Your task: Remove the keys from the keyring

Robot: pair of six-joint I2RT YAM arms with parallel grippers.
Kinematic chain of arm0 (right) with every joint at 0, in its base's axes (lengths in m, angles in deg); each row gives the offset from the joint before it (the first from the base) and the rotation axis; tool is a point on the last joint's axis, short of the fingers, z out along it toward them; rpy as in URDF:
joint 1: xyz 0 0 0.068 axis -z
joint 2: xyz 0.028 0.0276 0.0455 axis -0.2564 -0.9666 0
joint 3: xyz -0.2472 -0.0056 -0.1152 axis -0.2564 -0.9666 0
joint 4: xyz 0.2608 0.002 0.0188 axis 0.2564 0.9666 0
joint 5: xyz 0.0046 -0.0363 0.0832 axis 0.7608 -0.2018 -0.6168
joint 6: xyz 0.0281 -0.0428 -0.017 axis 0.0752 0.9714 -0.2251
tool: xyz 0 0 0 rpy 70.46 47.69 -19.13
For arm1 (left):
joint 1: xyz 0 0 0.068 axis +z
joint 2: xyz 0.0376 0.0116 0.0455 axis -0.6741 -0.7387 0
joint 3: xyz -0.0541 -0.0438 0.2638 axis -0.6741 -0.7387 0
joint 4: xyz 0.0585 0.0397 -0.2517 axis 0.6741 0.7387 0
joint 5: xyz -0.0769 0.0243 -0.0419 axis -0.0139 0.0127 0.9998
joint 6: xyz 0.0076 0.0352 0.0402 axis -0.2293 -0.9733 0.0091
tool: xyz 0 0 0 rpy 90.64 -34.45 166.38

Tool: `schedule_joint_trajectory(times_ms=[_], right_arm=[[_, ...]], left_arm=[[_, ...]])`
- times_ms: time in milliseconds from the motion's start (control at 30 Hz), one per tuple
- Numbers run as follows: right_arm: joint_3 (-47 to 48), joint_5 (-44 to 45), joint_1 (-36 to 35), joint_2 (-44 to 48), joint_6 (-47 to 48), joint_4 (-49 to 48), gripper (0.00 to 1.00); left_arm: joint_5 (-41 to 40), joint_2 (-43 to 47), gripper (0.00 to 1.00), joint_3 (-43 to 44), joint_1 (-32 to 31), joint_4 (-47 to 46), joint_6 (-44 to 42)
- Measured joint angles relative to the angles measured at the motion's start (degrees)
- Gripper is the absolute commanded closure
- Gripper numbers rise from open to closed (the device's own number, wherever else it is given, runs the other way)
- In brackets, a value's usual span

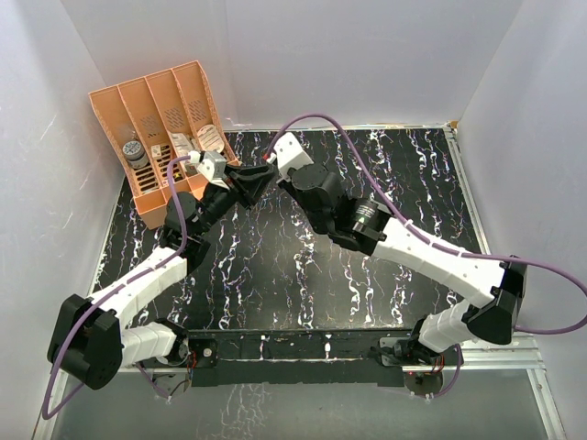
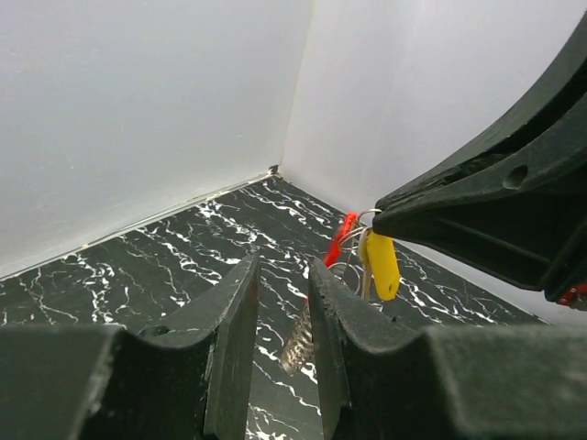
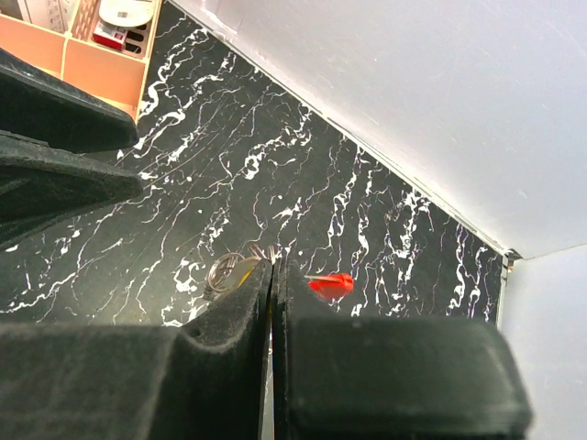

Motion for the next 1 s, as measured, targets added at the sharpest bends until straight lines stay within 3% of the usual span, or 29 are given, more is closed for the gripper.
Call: schedule_joint_trajectory(times_ms=[267,667,1000], right_arm=[[-0.3,-5.2,0.0,3.3,-0.3,-0.3,1.0],[-0.2,-24.0,0.0,11.3,-2.2,1.0,1.0],[-0.2,-30.0,0.0,12.1,-3.1,1.1,1.0]], left_arm=[[2.6,0.2,0.75,0.0,0.0,-1.4,1.7],[2.5,6.1,0.73,-0.4,0.0,-1.1,2.6],[11.0,6.3,0.71,-0.4,0.0,-3.1,4.9]])
